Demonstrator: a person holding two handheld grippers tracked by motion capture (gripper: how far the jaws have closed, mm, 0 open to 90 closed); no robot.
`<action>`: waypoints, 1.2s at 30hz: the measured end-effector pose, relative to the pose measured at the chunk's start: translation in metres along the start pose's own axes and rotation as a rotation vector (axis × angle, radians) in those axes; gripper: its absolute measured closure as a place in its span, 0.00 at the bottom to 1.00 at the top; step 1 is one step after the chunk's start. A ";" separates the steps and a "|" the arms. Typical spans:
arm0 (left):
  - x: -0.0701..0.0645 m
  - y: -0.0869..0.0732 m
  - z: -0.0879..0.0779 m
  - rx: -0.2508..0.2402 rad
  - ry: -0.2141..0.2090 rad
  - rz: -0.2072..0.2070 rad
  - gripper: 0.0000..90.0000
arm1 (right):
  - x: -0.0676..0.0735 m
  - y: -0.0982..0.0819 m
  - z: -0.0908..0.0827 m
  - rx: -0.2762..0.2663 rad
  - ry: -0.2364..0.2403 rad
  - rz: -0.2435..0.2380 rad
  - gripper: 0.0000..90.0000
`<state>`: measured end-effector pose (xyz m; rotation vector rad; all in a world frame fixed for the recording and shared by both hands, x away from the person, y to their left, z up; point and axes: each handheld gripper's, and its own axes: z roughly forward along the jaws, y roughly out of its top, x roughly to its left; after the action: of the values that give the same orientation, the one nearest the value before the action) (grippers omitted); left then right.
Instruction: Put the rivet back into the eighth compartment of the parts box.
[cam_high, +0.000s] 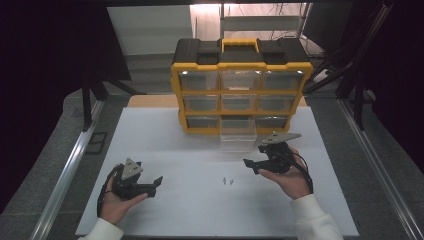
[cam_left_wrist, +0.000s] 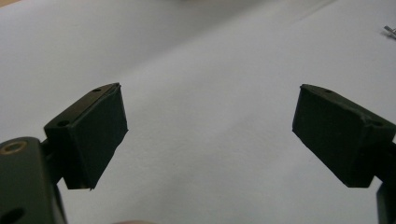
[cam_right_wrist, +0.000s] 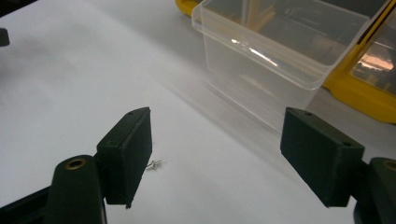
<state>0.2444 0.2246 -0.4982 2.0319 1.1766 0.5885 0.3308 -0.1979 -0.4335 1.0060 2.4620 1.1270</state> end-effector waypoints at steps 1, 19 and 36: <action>0.000 0.000 0.000 0.000 0.000 0.000 0.12 | 0.001 -0.001 0.001 0.005 0.001 -0.002 0.28; 0.000 0.000 -0.001 -0.002 0.002 0.001 0.12 | 0.017 -0.012 0.022 0.093 0.019 -0.040 0.28; -0.002 0.002 -0.002 -0.005 0.005 0.004 0.12 | 0.034 -0.017 0.045 0.187 0.044 -0.090 0.28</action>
<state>0.2434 0.2233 -0.4960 2.0303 1.1729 0.5977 0.3197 -0.1572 -0.4750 0.9168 2.6584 0.9146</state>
